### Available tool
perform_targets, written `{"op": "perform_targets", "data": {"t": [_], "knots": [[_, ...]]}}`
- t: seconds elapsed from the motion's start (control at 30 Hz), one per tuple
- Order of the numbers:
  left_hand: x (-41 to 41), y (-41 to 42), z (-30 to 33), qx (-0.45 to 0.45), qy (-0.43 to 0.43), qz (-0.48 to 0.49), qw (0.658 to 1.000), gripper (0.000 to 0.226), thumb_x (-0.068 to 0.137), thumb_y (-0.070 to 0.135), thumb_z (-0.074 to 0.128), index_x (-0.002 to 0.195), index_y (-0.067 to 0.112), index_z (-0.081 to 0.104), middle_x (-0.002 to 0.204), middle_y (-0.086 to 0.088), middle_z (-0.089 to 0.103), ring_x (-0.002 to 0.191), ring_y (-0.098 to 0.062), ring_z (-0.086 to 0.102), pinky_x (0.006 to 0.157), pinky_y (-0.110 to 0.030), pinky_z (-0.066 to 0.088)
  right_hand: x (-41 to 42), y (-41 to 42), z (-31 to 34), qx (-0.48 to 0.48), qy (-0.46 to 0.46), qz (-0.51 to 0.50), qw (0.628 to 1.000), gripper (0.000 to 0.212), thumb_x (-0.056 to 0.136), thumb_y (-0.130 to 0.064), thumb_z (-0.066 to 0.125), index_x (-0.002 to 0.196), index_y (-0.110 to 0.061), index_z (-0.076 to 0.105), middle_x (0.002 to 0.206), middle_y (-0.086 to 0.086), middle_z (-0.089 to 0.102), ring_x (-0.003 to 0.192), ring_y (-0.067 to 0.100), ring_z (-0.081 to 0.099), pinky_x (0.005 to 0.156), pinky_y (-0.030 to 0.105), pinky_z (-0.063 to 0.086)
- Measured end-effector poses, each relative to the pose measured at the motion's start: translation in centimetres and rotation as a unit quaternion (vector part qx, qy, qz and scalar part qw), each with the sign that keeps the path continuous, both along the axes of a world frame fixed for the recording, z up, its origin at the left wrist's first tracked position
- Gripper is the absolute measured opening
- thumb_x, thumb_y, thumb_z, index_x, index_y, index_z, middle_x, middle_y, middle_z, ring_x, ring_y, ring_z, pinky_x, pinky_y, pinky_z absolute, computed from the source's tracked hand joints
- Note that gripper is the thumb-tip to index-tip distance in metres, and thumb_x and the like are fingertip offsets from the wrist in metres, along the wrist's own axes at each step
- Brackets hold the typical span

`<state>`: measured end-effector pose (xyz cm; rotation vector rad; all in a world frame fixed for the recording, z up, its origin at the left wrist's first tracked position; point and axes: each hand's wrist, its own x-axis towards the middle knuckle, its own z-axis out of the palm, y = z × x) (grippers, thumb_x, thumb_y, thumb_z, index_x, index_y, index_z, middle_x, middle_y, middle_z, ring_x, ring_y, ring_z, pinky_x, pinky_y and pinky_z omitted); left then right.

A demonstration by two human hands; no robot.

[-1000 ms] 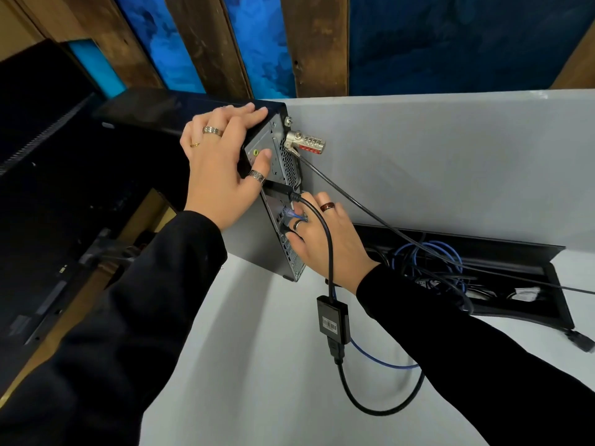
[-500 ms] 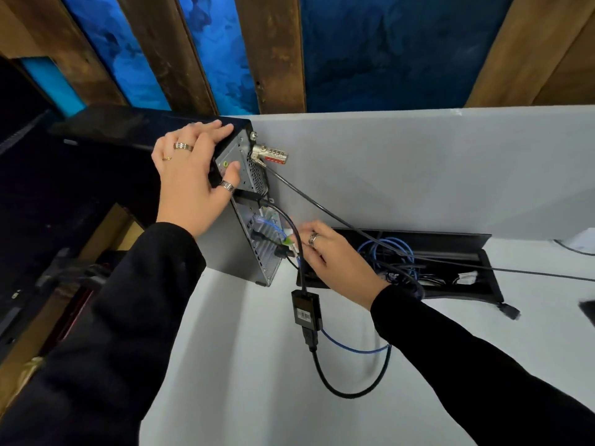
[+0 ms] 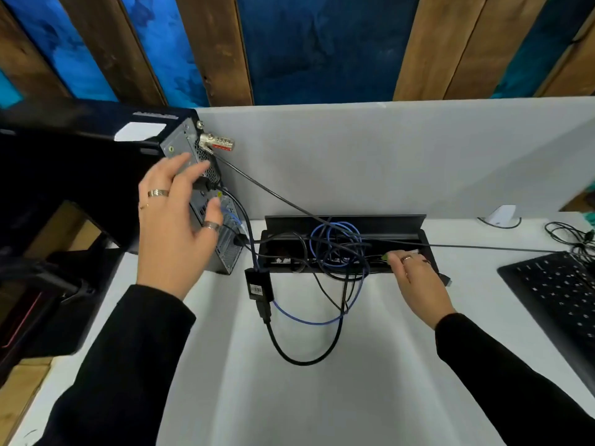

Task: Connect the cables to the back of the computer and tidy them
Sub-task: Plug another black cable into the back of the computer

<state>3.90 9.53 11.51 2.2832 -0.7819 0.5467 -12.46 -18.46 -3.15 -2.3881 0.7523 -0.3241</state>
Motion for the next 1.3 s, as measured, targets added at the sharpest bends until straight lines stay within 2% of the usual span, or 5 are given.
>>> {"op": "perform_targets", "data": {"t": [0.17,0.37,0.7,1.13,1.3], "knots": [[-4.6,-0.5,-1.5,-0.01,0.056,-0.035,0.998,0.033,0.085,0.022,0.051,0.117,0.02,0.057,0.124,0.007,0.046,0.118,-0.006,0.032,0.098,-0.003,0.016,-1.0,-2.7,-4.3,-0.079,0.248,0.043,0.965,0.053,0.095,-0.023,0.046,0.143,-0.015,0.027,0.148,0.008,0.035,0.141,0.025,0.024,0.11,0.043,0.029],[-10.0,-1.3,-4.0,-0.012,0.155,-0.128,0.98,0.025,0.086,0.033,0.047,0.106,0.034,0.061,0.115,0.016,0.055,0.112,0.004,0.047,0.092,-0.001,0.027,-2.1,-1.6,-3.4,-0.133,0.198,0.019,0.971,0.027,0.098,-0.021,0.035,0.12,-0.012,0.049,0.111,0.01,0.064,0.098,0.029,0.06,0.077,0.032,0.041],[-14.5,-4.8,-11.8,-0.03,0.458,-0.143,0.877,0.041,0.087,-0.004,0.047,0.092,0.033,0.063,0.092,0.01,0.066,0.082,-0.01,0.061,0.07,-0.015,0.046,-5.9,3.6,-0.8,0.056,0.064,0.135,0.987,0.011,0.094,-0.014,0.043,0.097,-0.025,0.042,0.091,0.0,0.064,0.057,0.005,0.047,0.066,0.032,0.042],[-13.6,-9.1,-13.0,0.163,0.287,-0.152,0.932,0.029,0.093,0.022,0.05,0.122,0.025,0.051,0.133,0.005,0.038,0.114,-0.011,0.048,0.091,-0.016,0.041,-7.0,6.7,6.0,0.27,-0.016,0.199,0.942,0.014,0.094,-0.012,0.049,0.092,-0.026,0.049,0.06,-0.007,0.064,0.039,0.007,0.038,0.045,0.016,0.035],[-13.7,-8.9,-12.2,0.102,0.276,-0.136,0.946,0.026,0.093,0.004,0.044,0.113,0.012,0.059,0.105,-0.002,0.06,0.092,-0.015,0.055,0.073,-0.005,0.031,-7.2,6.0,8.6,0.413,-0.07,0.242,0.875,0.022,0.096,-0.003,0.042,0.103,-0.013,0.061,0.081,-0.003,0.069,0.059,0.007,0.057,0.055,0.013,0.044]]}}
